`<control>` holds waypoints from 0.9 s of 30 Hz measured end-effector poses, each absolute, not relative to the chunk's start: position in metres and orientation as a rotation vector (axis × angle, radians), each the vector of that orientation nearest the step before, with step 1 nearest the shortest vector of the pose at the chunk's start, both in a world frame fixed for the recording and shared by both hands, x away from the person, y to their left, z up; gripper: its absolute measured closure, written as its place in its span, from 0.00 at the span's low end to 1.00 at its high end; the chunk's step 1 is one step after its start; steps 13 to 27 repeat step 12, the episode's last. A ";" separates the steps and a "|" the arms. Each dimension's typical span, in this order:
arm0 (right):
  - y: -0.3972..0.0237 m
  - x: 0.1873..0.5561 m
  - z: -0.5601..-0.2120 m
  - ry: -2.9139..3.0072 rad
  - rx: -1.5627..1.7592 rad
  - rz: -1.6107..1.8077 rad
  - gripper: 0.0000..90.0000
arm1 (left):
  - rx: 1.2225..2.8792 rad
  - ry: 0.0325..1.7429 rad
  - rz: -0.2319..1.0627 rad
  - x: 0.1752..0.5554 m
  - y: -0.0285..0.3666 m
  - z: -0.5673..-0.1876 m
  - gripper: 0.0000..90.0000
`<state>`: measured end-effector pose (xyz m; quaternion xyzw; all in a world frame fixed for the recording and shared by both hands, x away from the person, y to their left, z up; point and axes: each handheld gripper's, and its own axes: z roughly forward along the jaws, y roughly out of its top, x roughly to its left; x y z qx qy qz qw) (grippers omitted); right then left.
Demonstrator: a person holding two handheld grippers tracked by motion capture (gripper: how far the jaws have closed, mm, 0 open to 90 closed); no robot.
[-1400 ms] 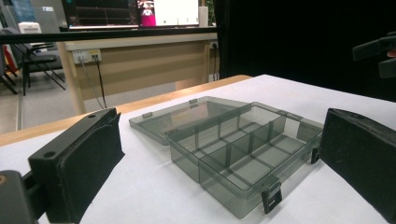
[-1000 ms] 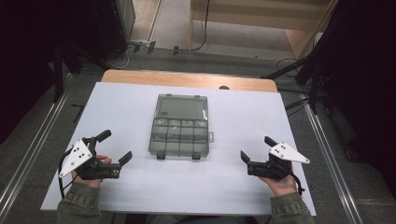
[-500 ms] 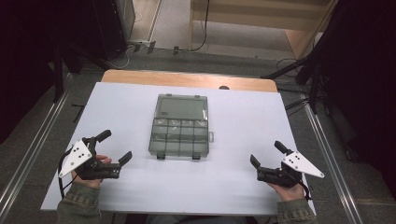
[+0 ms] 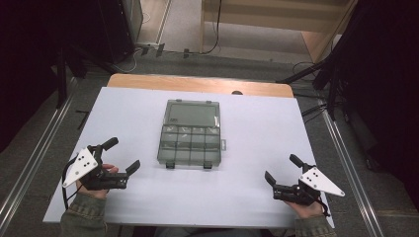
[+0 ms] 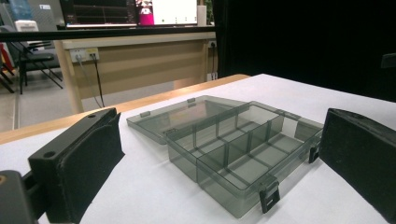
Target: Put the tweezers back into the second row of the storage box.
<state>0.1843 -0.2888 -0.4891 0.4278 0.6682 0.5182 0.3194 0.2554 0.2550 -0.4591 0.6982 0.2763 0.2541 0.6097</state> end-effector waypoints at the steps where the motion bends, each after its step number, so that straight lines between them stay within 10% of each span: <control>1: -0.286 0.188 -0.487 1.796 1.151 1.331 0.00 | 1.612 0.638 0.587 0.255 0.255 -0.459 0.00; 27: -0.273 0.208 -0.490 1.995 1.216 1.181 0.00 | 1.633 0.626 0.572 0.255 0.252 -0.460 0.00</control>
